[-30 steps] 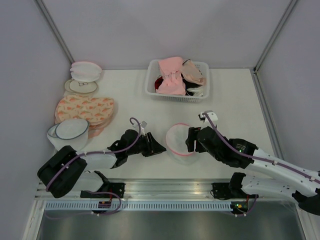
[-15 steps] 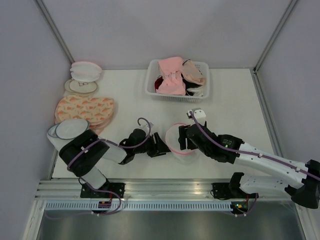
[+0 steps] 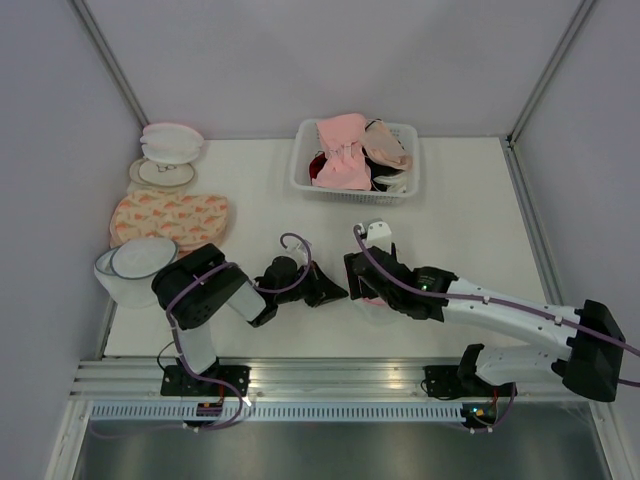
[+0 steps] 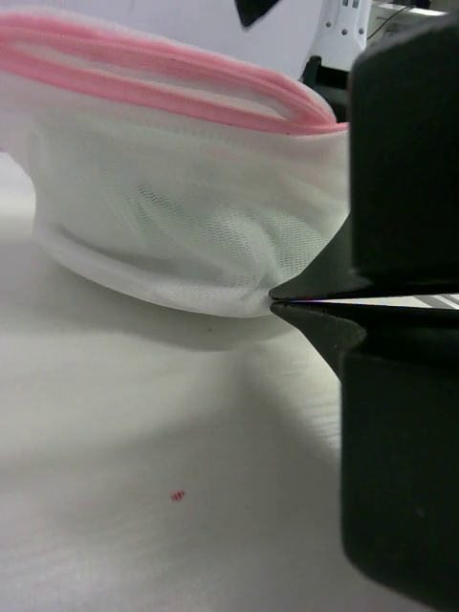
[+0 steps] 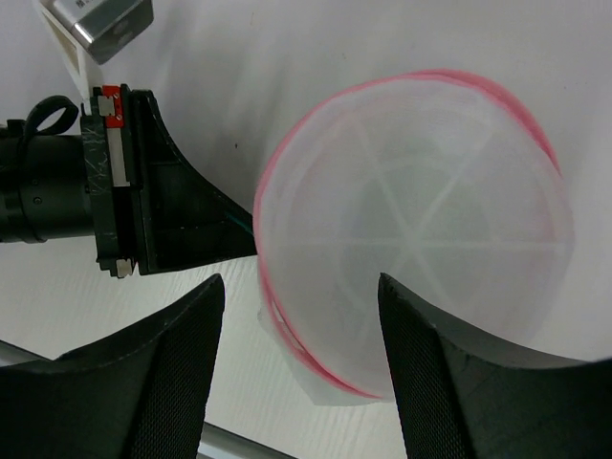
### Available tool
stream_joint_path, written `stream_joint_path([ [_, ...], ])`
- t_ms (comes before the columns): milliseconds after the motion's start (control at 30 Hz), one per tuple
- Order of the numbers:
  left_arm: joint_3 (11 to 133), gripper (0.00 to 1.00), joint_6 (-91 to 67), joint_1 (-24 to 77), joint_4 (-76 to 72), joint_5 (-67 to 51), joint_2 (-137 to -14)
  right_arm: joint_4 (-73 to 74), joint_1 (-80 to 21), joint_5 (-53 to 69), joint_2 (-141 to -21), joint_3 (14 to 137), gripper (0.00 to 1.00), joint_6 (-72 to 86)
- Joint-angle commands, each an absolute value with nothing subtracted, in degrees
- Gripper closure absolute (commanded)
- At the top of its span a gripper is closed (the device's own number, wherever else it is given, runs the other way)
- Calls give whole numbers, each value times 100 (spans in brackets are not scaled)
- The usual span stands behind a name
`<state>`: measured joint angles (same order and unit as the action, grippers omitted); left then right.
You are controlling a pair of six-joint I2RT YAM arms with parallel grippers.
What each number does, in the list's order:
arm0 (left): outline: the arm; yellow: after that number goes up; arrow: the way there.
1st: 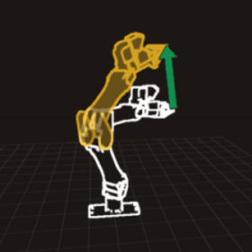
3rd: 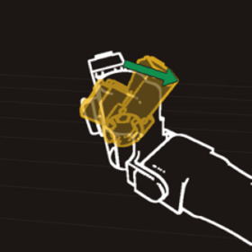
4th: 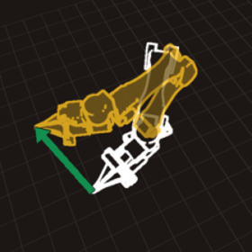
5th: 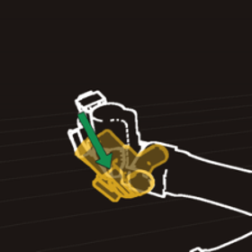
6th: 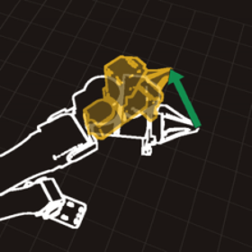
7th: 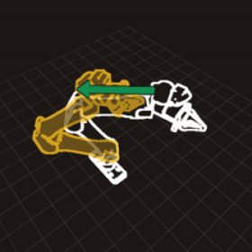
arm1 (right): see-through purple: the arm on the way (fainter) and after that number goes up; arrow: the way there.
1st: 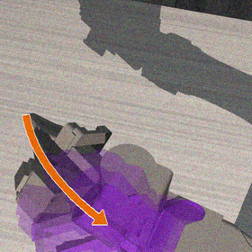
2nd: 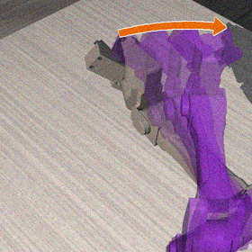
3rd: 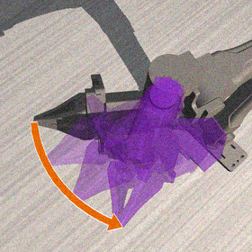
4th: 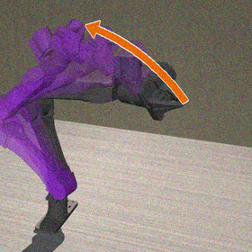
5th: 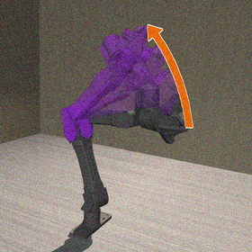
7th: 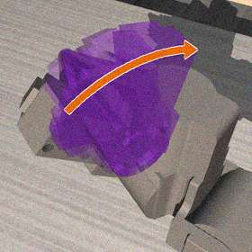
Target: Unzip the laundry bag and remove the bra
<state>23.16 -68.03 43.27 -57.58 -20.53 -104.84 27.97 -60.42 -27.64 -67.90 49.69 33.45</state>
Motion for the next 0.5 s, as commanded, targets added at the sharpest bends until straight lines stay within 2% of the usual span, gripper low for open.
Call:
stream_joint_path([
  [0, 2268, 98, -7031, 4368, -6582, -1986, -10512, 2374, -6047, -2707, -7127, 5106, 29, 3156],
  [233, 2241, 98, -7066, 4377, -6618, -2065, -10398, 2636, -6064, -3066, -8102, 5677, 27, 3286],
  [467, 2171, 98, -7040, 4377, -6680, -2136, -10468, 3558, -6082, -4182, -8262, 5977, 29, 3787],
])
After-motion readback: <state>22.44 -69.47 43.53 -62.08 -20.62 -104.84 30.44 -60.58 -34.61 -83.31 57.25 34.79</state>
